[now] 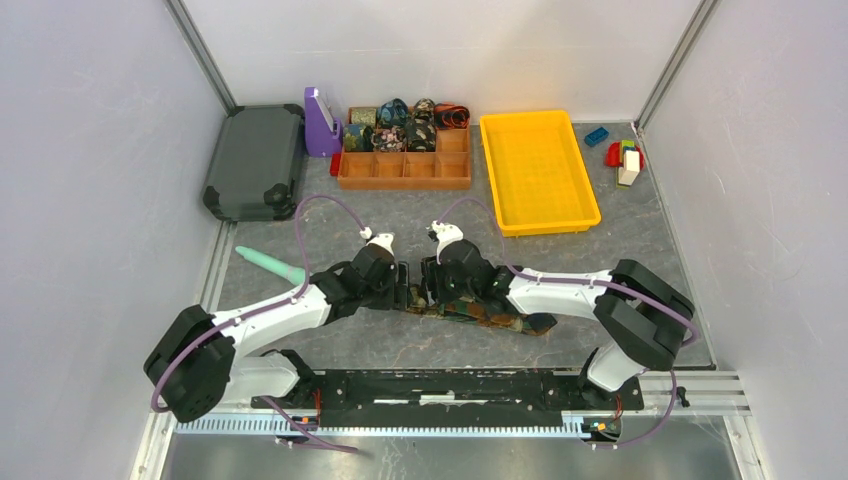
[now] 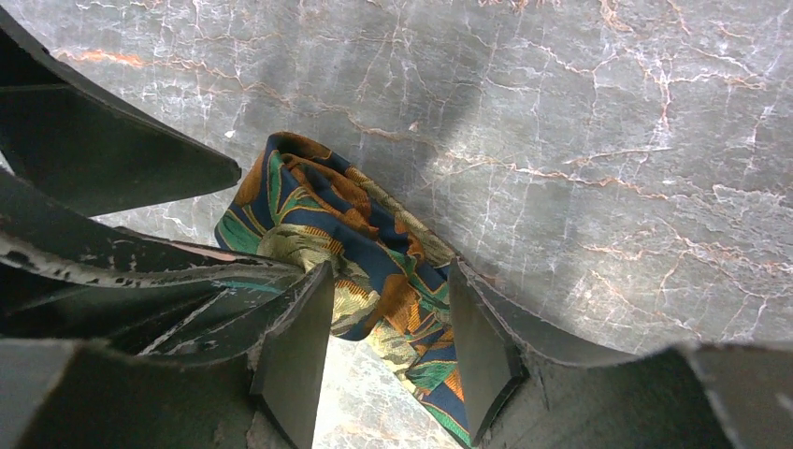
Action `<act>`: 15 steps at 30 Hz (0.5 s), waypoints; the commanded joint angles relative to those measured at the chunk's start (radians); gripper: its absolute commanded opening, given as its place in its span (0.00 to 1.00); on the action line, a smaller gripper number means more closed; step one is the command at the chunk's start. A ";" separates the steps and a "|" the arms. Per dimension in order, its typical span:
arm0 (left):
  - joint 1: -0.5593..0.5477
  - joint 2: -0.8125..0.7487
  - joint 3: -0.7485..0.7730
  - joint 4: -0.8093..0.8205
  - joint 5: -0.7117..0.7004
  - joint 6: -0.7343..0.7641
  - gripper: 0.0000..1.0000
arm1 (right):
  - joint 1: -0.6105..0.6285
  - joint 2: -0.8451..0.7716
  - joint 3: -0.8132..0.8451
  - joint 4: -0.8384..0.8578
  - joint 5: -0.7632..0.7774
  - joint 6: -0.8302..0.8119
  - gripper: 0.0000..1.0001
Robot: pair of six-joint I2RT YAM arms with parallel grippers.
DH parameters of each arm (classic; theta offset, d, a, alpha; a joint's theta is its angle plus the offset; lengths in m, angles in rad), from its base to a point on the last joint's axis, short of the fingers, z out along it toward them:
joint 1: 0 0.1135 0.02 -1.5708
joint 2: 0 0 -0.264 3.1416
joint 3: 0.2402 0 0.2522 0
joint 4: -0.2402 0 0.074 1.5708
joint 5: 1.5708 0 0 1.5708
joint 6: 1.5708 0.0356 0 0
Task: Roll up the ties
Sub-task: Roll the tie at the center of the board.
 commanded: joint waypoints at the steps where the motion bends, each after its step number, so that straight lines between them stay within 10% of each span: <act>1: 0.005 0.009 0.017 0.045 0.004 0.022 0.74 | 0.005 -0.039 -0.022 0.029 0.000 -0.003 0.55; 15: 0.005 -0.020 0.017 0.034 0.011 0.036 0.75 | 0.003 0.030 -0.037 0.052 0.005 0.001 0.48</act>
